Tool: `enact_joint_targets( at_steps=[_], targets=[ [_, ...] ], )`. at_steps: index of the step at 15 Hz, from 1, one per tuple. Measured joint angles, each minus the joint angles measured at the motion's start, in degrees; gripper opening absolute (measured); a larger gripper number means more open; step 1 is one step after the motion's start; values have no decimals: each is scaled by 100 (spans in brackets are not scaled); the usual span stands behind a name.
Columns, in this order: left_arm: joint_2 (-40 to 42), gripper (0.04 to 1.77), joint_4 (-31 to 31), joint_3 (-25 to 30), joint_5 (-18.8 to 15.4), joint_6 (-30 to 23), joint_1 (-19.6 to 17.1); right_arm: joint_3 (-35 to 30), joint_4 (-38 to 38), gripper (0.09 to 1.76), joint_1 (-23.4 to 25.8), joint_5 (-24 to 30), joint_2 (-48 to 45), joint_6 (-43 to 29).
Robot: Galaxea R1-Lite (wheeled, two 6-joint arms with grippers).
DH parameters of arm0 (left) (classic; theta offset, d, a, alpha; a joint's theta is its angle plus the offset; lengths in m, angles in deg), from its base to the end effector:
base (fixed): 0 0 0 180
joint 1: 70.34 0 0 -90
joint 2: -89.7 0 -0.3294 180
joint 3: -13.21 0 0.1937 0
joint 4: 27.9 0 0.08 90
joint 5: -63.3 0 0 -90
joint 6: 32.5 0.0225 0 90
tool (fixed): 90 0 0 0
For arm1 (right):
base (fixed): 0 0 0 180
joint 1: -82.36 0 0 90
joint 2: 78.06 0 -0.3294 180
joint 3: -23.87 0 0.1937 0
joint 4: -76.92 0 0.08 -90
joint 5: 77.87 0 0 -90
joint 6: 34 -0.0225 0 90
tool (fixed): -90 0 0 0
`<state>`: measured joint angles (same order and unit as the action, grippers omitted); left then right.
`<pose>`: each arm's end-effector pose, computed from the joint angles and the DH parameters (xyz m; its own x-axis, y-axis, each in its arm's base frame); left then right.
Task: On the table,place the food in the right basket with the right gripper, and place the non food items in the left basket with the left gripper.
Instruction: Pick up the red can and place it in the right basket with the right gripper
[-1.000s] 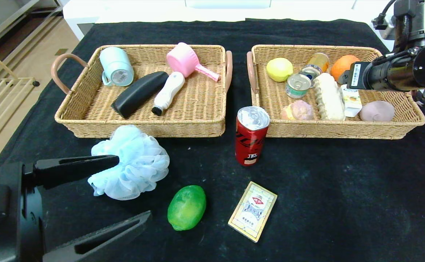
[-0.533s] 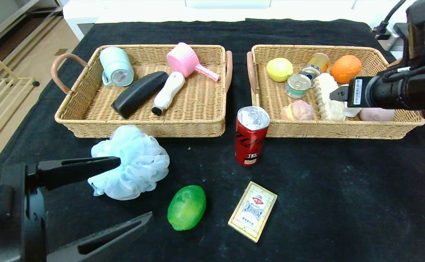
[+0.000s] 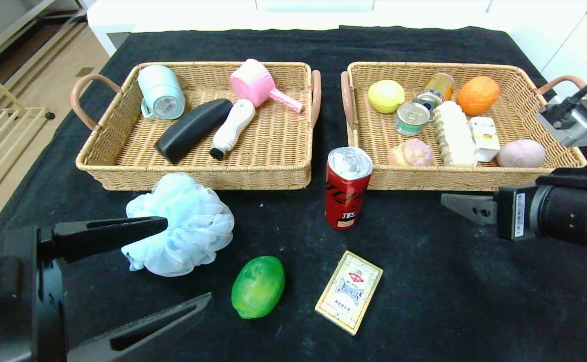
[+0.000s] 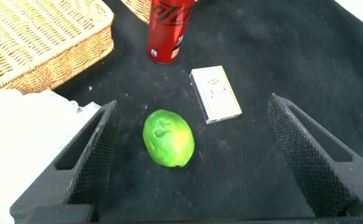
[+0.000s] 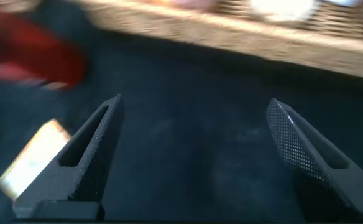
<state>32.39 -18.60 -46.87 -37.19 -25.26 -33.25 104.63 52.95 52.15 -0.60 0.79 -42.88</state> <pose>0.0909 -0.0738 0.2750 0.6695 -0.7344 -0.1118 0.7428 0.6612 0.1047 0.1964 0.1086 0.2913 0.8921 0.2644 -0.3663 -0.2604 0.9635 0.0613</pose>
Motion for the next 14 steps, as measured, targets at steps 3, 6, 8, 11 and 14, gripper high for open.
enact_joint_targets(
  at_steps=[3,6,8,11,14],
  targets=[
    [17,172,-2,-4,0,17,0,-769,839,168,-280,577,-226,318],
    [0,172,0,-6,-2,26,0,-1286,1564,169,-494,905,-228,769],
    [-10,172,2,-11,-5,26,2,-1482,2021,170,-700,970,-49,872],
    [-10,172,2,-11,-6,28,2,-1571,2534,170,-906,970,263,1140],
    [-11,172,4,-11,-2,24,0,-1504,2801,170,-1106,931,568,1203]
  ],
)
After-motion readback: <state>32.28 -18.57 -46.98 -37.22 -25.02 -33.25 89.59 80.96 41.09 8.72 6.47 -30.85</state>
